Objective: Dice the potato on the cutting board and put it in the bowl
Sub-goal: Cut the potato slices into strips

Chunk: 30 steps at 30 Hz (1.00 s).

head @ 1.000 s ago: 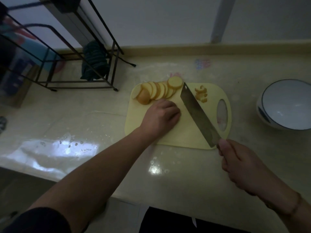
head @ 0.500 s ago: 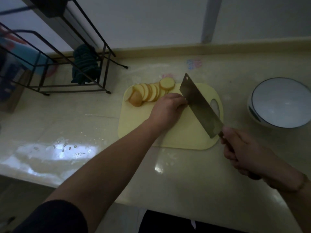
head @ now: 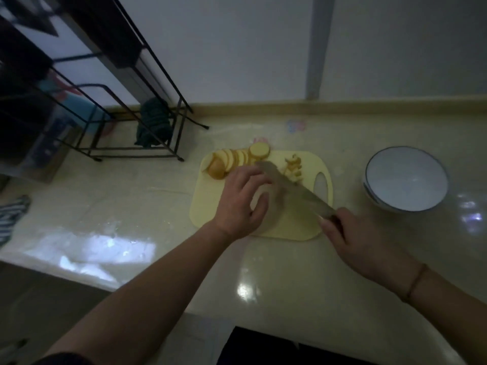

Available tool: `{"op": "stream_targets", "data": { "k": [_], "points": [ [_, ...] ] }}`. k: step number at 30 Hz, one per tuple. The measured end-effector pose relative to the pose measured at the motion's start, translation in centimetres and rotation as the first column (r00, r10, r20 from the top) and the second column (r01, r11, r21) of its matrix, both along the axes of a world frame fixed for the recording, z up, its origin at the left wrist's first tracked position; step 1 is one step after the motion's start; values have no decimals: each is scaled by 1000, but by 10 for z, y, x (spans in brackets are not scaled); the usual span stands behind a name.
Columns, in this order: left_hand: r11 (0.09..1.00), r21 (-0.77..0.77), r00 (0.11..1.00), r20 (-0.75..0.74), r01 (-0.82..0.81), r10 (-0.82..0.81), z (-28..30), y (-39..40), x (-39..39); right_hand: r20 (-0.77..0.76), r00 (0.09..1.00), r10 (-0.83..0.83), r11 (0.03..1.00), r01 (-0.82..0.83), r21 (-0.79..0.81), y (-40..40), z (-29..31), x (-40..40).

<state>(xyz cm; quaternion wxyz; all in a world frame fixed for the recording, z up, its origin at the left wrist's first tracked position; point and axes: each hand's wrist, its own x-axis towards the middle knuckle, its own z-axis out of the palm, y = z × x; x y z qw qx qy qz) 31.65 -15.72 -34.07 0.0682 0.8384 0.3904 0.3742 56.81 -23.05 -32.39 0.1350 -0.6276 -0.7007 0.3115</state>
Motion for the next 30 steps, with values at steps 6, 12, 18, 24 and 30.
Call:
{"op": "stream_targets", "data": {
  "k": [6,12,18,24,30],
  "points": [
    [985,-167,916,-400,-52,-20,13,0,24,277,951,136,970,-184,157,-6,-1,4],
    [927,-325,847,-531,-188,-14,9,4,35,457,874,166,943,-277,187,-1,2,3],
    [876,-434,820,-566,-209,-84,8,7,44,553,806,210,925,-348,155,-1,6,0],
    [915,-359,874,-487,-186,-14,14,3,39,545,809,220,906,-376,192,-6,10,3],
    [898,-421,840,-526,-124,-131,14,-1,37,538,819,198,901,-368,229,-7,19,-1]
  ]
}}
